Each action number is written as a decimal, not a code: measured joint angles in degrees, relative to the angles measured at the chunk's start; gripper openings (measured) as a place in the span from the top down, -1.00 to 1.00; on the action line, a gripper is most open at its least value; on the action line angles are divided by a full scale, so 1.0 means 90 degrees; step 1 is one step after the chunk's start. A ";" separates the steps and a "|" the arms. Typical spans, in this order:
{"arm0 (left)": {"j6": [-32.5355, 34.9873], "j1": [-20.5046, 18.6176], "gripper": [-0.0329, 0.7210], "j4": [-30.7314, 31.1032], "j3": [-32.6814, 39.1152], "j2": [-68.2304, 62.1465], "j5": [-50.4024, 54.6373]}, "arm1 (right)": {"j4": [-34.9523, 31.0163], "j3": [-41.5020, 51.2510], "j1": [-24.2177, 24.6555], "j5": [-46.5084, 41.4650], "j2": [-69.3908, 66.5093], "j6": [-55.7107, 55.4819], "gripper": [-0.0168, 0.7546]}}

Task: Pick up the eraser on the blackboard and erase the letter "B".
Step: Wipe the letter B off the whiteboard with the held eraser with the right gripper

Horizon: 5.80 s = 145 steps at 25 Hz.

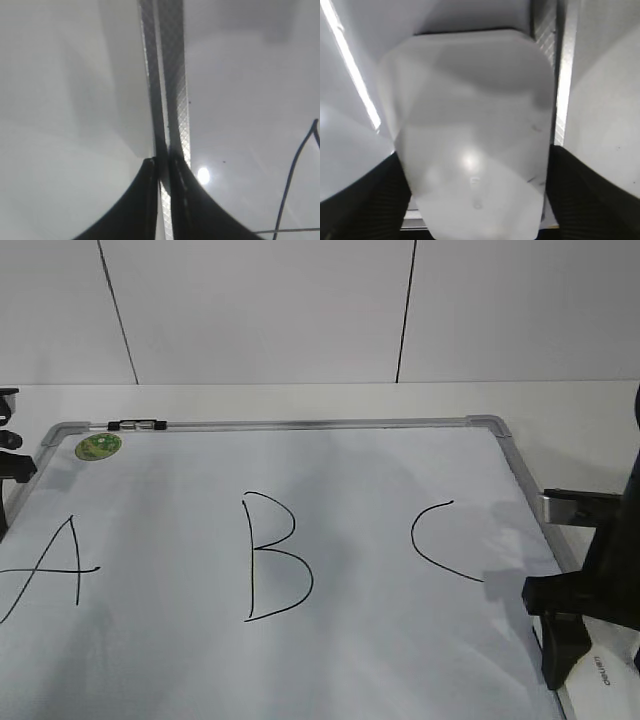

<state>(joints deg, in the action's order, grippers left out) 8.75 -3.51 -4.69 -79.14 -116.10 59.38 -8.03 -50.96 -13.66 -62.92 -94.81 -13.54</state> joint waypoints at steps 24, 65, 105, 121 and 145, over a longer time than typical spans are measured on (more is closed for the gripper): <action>0.0000 0.0000 0.85 -0.0054 0.0000 0.0000 -0.0011 | 0.0000 -0.0028 -0.0009 -0.0005 0.0000 0.0106 -0.44; 0.0000 0.0000 0.85 -0.0108 -0.0026 0.0000 0.0077 | 0.0561 -0.5540 -0.3408 -0.0802 -0.3189 0.0084 -0.44; 0.0000 0.0000 0.85 -0.0152 -0.0035 -0.0014 0.0103 | 0.1145 -0.6118 -0.3516 -0.0841 -0.3606 0.0192 -0.68; 0.0000 0.0000 0.85 -0.0166 -0.0035 -0.0018 0.0113 | 0.1069 -0.6143 -0.3526 -0.0837 -0.3606 0.0209 -0.65; 0.0000 0.0000 0.85 -0.0166 -0.0035 -0.0018 0.0113 | 0.0278 -0.6170 -0.3657 -0.0813 -0.3606 0.0670 -0.52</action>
<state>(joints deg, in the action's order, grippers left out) 8.75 -3.51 -6.18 -79.45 -116.26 60.39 -5.53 -106.49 -46.58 -70.23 -127.27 -7.51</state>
